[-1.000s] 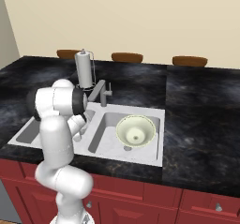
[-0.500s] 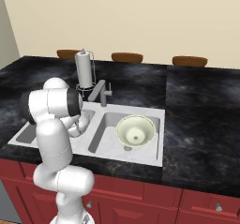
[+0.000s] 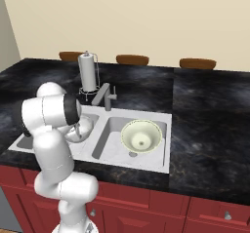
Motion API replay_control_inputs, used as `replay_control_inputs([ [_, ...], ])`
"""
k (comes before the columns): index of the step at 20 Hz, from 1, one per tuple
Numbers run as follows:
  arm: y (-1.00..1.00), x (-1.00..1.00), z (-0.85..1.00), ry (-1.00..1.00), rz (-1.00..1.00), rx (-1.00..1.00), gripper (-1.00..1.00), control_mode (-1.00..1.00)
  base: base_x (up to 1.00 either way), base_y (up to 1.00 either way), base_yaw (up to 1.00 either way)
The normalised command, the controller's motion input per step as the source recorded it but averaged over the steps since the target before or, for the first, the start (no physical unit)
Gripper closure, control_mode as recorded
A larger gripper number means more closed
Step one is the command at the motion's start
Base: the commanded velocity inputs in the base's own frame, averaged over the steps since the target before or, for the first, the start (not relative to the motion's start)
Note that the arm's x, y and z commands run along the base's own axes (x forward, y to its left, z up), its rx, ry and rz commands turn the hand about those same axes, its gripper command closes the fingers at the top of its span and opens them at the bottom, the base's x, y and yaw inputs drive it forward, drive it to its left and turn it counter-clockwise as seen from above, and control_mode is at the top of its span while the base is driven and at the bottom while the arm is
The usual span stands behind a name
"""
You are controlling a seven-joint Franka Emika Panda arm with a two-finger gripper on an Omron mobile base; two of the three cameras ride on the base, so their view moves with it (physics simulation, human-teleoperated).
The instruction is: Place the bowl in the left basin and the bowl in the right basin of the sink.
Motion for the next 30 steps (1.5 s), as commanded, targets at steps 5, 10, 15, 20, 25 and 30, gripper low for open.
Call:
replay_control_inputs([
  [5,0.0,-0.28,0.65,-0.01,0.0,0.01,-1.0,-1.0,0.0,0.0,0.0],
  [10,0.0,-0.15,0.76,0.0,0.0,0.04,-1.0,-1.0,0.0,0.0,0.0],
  [15,0.0,0.0,0.63,0.0,0.0,0.08,-1.0,-1.0,0.0,0.0,0.0],
  [20,0.0,0.0,0.65,0.0,0.01,0.01,-1.0,-1.0,0.0,0.0,0.0],
  [25,0.0,-0.05,0.57,0.0,0.06,-0.02,-1.0,-1.0,0.0,0.0,0.0],
  [30,0.0,-0.19,0.27,0.0,0.2,-0.09,-1.0,-1.0,0.0,0.0,0.0],
])
